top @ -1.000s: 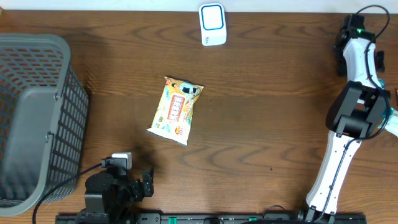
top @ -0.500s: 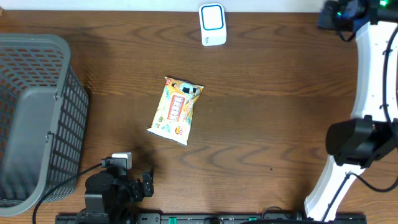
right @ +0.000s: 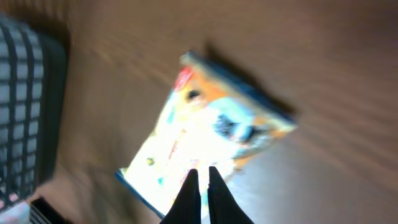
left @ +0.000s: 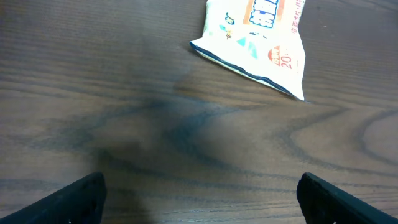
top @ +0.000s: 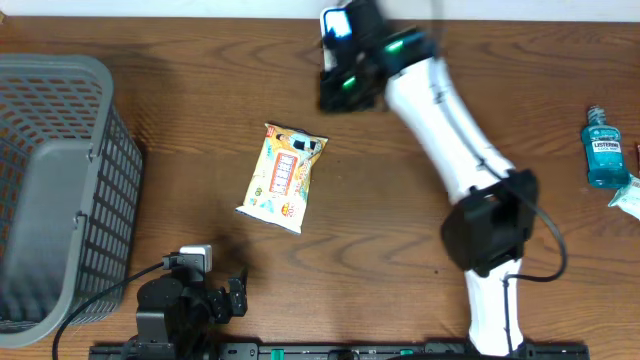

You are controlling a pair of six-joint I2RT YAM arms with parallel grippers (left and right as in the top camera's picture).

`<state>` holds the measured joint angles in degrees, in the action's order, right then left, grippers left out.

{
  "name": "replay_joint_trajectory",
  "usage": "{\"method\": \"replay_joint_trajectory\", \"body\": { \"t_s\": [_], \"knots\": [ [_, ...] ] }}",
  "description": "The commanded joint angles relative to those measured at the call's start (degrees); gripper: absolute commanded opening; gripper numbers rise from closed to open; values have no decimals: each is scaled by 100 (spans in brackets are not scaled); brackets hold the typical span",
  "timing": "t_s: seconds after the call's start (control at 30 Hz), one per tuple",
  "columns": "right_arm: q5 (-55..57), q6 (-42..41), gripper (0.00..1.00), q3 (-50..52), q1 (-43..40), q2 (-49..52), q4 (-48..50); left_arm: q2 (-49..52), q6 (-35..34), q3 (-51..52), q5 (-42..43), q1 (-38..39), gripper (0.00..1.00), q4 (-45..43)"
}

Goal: Scan the item barcode
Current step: 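Reach the right gripper to the yellow snack bag and grasp it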

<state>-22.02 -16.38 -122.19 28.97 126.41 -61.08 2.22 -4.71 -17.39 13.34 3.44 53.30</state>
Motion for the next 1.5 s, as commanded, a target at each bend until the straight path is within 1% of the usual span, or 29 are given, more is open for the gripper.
{"method": "replay_joint_trajectory", "body": {
  "t_s": [0.0,0.13,0.17,0.2,0.23,0.27,0.3,0.33,0.37,0.5,0.53,0.6,0.7,0.83,0.9,1.1,1.17,1.23,1.37,1.4,1.43,1.47],
  "knots": [
    [219,-380,2,457,376,-7,356,-9,-31,68,-13,13,98,168],
    [221,-374,2,901,682,-7,649,-9,-31,68,-13,13,98,168],
    [227,-372,3,990,728,-7,697,-9,-31,66,-13,13,98,168],
    [234,-374,30,1113,774,-7,748,-9,-31,68,-13,13,98,168],
    [240,-374,59,1200,800,-7,778,-9,-31,68,-13,13,98,168],
    [254,-372,58,1285,826,-7,800,-9,-31,68,-13,13,98,168],
    [271,-374,41,1344,839,-7,820,-9,-31,68,-13,13,98,168],
    [319,-376,8,1410,839,-7,844,-9,-31,68,-13,13,98,168],
    [354,-385,1,1471,837,-7,844,-9,-31,68,-13,13,98,168],
    [378,-629,1,1606,828,-7,892,-9,-31,68,-13,13,98,168],
    [396,-651,18,1615,831,-7,890,-9,-31,68,-13,13,98,168],
    [415,-651,99,1620,831,-7,857,-9,-31,68,-13,13,98,168],
    [662,-857,99,1633,841,-7,688,-9,-31,68,-13,13,98,168],
    [1169,-1974,99,1759,909,-7,610,-9,-31,68,-13,13,98,168],
    [1178,-2284,99,1843,942,-7,756,-9,-31,68,-13,13,98,168],
    [1259,-2430,99,2028,1180,-4,1362,-9,-31,68,-13,13,98,168],
    [1552,-2455,99,2105,1283,-2,1451,-9,-31,68,-13,13,98,168],
    [1912,-2651,98,2210,1355,0,1447,-9,-31,68,-13,13,98,168],
    [2105,-2889,84,2581,1427,0,1631,-9,-31,68,-13,13,98,168],
    [2105,-2903,76,2649,1425,0,1679,-9,-31,68,-13,13,98,168],
    [2105,-2903,64,2721,1425,0,1742,-9,-31,68,-13,13,98,168],
    [2105,-2903,50,2769,1425,0,1797,-9,-31,68,-13,13,98,168]
  ]
}}
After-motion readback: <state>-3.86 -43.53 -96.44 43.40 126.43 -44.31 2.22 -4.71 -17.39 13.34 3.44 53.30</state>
